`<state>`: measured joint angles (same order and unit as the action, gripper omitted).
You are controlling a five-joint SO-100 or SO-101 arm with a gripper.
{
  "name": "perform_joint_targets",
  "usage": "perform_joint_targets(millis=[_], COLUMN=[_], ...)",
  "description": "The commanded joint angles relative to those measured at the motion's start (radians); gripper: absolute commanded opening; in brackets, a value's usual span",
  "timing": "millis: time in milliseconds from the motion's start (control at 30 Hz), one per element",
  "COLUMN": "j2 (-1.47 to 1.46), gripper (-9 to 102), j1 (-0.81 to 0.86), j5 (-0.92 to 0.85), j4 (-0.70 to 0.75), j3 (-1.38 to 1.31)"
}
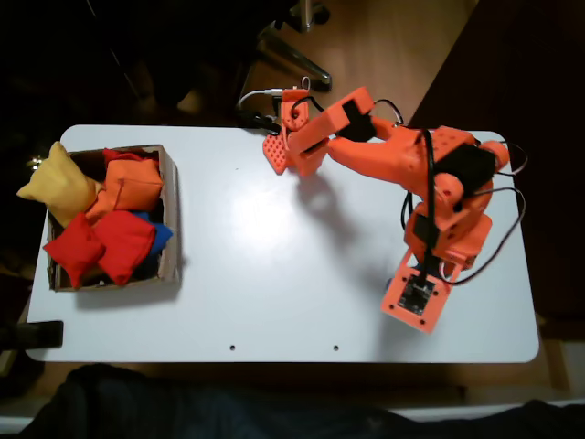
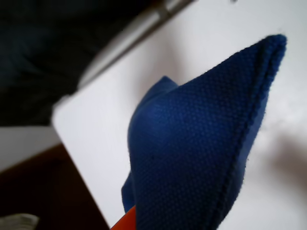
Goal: Grasp a bag and put it in the box.
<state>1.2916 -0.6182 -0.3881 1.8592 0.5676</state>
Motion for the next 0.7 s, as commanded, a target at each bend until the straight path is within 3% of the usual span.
perform_joint_targets(millis=[0, 667], j2=[0.173, 0.589], gripper=[0, 0], j1=[0.052, 0.541], j5=[-0.008, 0.009], j4=[0.012, 0.009], j3=[0.015, 0.074])
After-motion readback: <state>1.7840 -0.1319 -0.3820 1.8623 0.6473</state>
